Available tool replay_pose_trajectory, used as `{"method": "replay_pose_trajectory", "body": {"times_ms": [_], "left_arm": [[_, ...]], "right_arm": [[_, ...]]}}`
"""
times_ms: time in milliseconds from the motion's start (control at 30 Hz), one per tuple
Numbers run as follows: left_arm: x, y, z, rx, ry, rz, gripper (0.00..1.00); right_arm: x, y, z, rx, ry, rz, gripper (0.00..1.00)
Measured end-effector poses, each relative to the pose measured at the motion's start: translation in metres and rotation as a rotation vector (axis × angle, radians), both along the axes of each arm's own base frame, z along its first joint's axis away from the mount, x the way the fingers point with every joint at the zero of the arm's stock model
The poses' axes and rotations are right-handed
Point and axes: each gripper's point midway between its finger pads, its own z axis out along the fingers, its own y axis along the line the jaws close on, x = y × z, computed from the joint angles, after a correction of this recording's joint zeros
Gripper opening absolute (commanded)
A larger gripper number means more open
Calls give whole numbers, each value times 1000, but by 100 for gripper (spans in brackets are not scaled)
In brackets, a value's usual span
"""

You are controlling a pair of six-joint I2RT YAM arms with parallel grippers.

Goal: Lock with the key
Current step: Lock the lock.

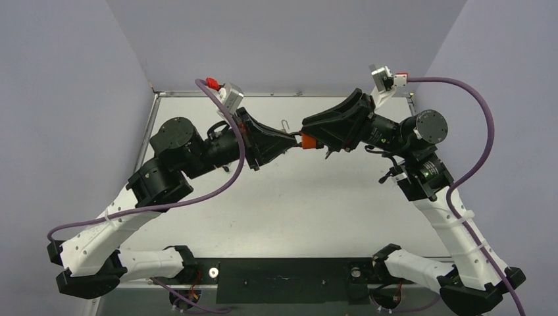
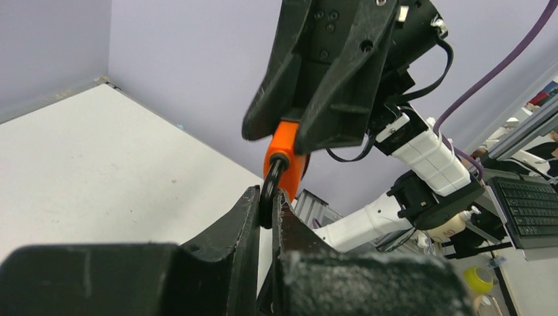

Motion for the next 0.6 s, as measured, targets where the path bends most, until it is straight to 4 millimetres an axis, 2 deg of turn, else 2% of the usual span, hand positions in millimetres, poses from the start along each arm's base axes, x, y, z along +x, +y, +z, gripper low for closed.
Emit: {"method": "replay_pose_trajectory", "body": {"times_ms": [167,300,367,467,600], "left_arm": [[-9,-10,-9,27,27,-57,0],[-17,-19,-30,89,82,-104,0],[-21,-23,-42,127,113,-127,0],[-15,-25,-60,177,169,-116,0],[-9,-19,-67,181,219,-97,0]], "right_arm": [[9,-2,13,52,-24,-54,0],[20,-1,19,81,-39,-131,0],[25,2,19,81,-51,-170,0],[25,5,15,85,-44,-194,0],[33,5,4,86,-25,-238,0]]}}
